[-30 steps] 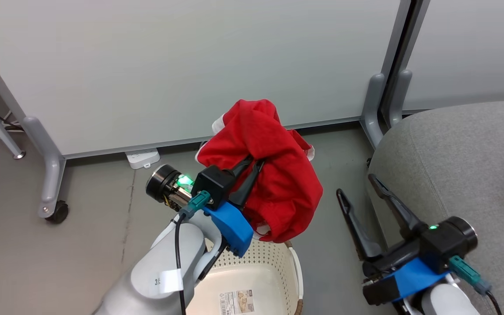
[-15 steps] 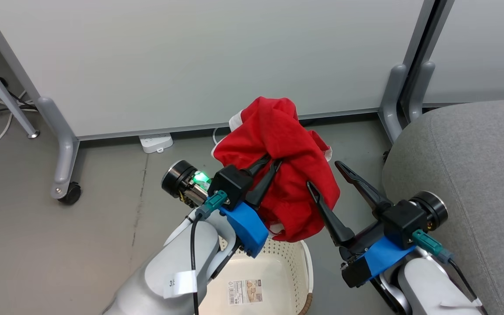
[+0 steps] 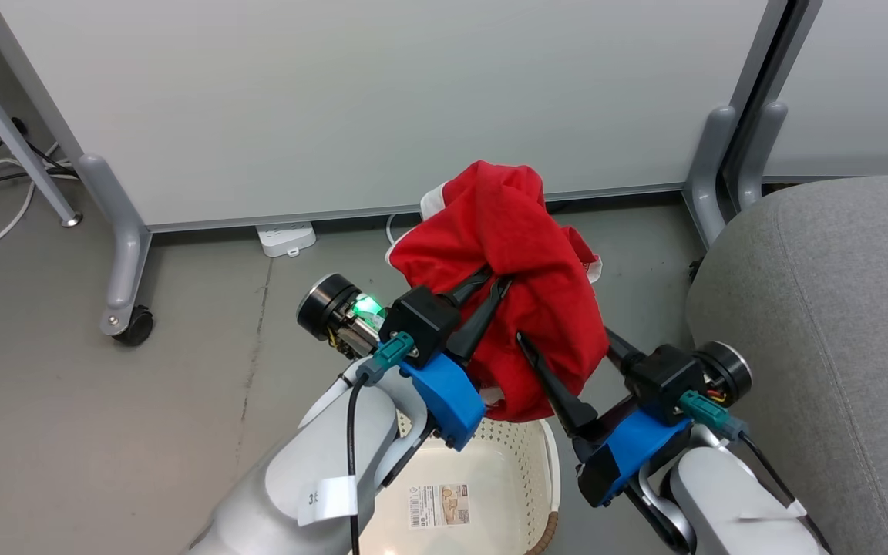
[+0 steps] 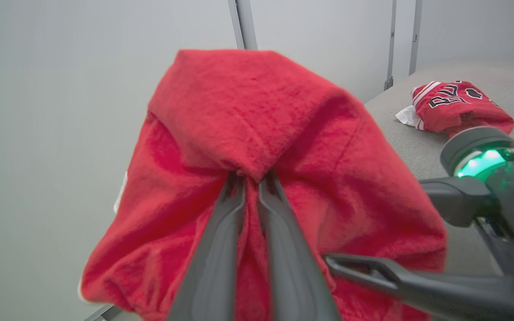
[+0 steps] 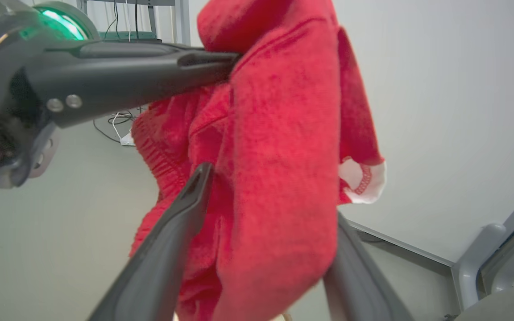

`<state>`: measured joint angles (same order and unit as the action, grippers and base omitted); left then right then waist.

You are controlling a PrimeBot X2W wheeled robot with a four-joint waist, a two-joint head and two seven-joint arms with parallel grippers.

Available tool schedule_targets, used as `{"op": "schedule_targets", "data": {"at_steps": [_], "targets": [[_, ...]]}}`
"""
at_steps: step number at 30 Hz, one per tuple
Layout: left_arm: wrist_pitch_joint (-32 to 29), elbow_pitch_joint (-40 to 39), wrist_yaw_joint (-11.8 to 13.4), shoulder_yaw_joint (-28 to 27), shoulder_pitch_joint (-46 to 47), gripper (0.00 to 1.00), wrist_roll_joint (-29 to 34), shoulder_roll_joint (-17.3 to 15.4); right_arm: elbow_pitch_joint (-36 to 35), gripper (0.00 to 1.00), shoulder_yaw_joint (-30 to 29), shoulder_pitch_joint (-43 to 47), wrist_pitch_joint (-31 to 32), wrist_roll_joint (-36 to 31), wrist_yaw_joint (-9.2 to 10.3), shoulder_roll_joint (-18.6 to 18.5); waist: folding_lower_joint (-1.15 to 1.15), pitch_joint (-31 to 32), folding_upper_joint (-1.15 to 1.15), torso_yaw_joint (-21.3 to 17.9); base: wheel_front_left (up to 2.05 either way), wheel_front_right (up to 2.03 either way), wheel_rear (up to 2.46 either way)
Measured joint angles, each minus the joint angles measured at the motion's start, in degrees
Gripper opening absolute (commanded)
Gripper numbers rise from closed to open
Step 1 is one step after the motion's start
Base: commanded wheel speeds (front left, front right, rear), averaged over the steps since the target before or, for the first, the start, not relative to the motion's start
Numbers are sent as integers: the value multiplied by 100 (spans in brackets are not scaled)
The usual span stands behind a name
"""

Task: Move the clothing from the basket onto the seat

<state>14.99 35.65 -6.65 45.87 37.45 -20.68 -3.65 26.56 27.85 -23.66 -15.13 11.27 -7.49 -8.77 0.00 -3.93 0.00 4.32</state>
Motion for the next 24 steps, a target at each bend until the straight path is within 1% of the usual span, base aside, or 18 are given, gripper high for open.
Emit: {"op": "schedule_targets", "data": {"at_steps": [6,17,18,20,24], "targets": [[0,2,-20,-45,0,0,21,15,57,0,148,-97,0,101,0,1,0,0,0,-3,0,0,0],[0,18,-44,-105,-17,0,103,27,53,0,242,-108,0,153,0,-36,0,55,0,-25,0,0,0],[0,20,-44,-116,-23,13,107,27,49,0,244,-108,0,153,0,-41,0,58,0,-26,0,0,0],[0,21,-44,-127,-27,100,112,27,46,0,247,-108,0,154,0,-43,0,61,0,-27,0,0,0],[1,-54,-43,-223,-35,100,172,31,7,0,246,-108,0,159,0,-56,0,55,0,-36,0,0,0]]}}
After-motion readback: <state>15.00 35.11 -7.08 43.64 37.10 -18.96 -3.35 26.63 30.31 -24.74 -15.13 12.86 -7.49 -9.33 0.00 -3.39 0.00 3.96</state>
